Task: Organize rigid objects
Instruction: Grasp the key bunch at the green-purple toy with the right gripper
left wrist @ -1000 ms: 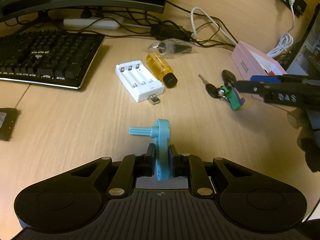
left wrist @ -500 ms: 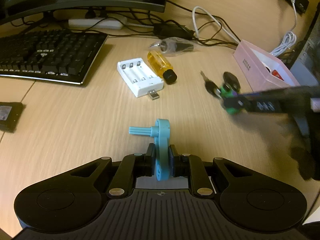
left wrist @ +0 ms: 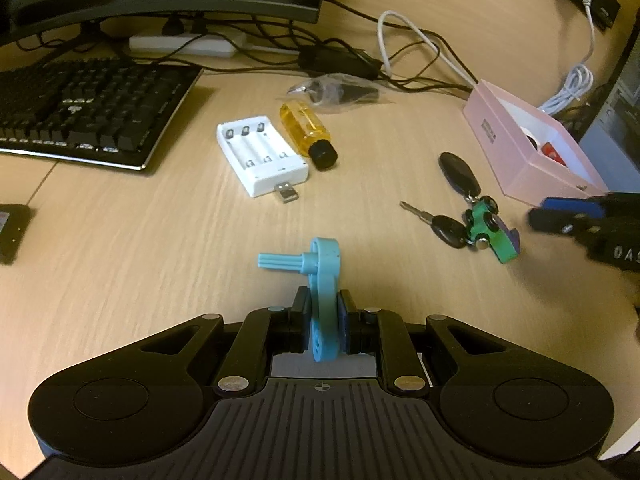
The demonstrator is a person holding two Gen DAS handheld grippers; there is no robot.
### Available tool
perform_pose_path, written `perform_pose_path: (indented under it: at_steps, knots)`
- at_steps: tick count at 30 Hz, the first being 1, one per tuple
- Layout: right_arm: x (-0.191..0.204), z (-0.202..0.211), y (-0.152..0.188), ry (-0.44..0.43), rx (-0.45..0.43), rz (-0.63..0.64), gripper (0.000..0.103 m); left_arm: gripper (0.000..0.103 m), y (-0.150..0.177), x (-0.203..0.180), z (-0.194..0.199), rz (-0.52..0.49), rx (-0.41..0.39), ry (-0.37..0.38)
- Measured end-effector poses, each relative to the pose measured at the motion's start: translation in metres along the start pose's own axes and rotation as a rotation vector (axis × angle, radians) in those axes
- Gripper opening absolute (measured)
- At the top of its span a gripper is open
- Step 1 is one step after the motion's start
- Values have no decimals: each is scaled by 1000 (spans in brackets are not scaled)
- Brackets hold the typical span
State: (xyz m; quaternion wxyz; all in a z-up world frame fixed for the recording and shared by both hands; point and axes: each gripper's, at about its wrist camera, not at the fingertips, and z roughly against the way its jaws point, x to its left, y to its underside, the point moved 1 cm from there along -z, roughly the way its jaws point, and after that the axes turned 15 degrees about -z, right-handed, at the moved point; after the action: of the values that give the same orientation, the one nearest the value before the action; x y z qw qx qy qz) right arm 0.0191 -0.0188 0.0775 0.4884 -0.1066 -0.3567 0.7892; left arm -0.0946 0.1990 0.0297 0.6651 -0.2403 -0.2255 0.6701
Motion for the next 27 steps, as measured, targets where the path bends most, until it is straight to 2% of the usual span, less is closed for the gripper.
perform_pose_path:
  at_steps: [1,3,4,6,9,12,15,18,20,23,24,27]
  knots:
    - [4,-3,1,-23,4,-9,42,17,1,-1,1,-2,0,1]
    - [17,-13,3,-24,-21,-11,60,17,2,-2,2,-5,0,2]
    - [21,-22,3,4,-33,-17,61,17,2,-3,2,-7,0,2]
    - [24,-40,2,41,-22,-55,61,17,4,-3,3,-13,1,1]
    - [21,-61,3,39,36,-103,60,17,5,-4,5,-18,3,-1]
    - [17,-55,8,20,47,-97,45,17,4,-4,4,-12,4,-1]
    - [7,-35,12,41,6,-82,44,17,1,-5,1,-14,4,1]
    - [-8,-21,15,123,-27,-70,44,17,0,-9,-2,-23,-1,5]
    - [-21,-9,18,175,-81,-89,38,17,0,-11,-2,-28,-3,10]
    - [-39,7,18,201,-153,-145,36,17,0,-12,-2,-25,-6,12]
    - [-43,9,18,215,-159,-153,32,17,0,-12,-2,-22,-6,12]
    - [-53,11,19,226,-148,-153,32,17,0,-12,-2,-22,-5,10]
